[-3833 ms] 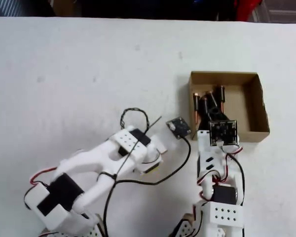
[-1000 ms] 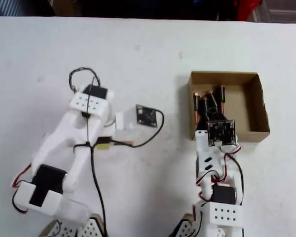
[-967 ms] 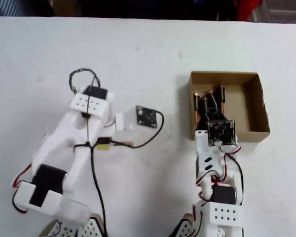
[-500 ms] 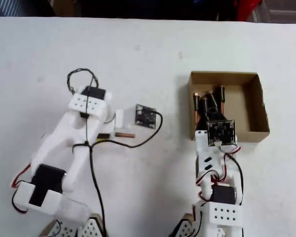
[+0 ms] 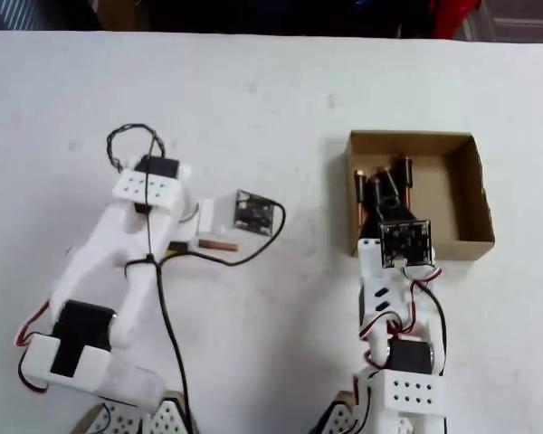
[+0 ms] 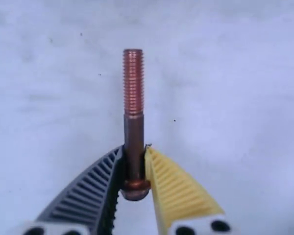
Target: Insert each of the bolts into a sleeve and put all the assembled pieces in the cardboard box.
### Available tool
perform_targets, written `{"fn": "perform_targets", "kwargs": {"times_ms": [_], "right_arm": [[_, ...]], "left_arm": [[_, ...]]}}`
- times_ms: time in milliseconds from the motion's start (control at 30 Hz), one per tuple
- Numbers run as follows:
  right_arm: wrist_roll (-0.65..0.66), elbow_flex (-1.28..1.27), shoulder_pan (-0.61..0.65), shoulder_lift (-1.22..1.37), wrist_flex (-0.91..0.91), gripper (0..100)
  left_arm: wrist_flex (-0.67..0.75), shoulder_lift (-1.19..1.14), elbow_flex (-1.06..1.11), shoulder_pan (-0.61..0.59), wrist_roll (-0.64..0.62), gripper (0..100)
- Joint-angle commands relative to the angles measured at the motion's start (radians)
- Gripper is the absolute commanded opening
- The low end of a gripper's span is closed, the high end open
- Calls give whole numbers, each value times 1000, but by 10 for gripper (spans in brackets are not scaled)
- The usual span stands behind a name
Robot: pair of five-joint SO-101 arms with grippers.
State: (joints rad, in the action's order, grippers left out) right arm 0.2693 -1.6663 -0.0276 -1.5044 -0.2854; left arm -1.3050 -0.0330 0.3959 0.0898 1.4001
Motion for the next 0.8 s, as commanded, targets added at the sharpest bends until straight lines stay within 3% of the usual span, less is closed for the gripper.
{"fn": "perform_targets", "kwargs": {"times_ms": [0, 333, 633, 767], "right_arm": [[-9, 2, 8, -18, 24, 17], [-8, -8, 8, -18, 30, 17], [-6, -8, 8, -18, 30, 17], [-5, -8, 8, -18, 30, 17]], "left_arm": [[69, 4, -26, -28, 11, 22], [176, -134, -35, -27, 11, 21], [157, -311, -123, -22, 9, 24], [75, -323, -173, -22, 9, 43]]}}
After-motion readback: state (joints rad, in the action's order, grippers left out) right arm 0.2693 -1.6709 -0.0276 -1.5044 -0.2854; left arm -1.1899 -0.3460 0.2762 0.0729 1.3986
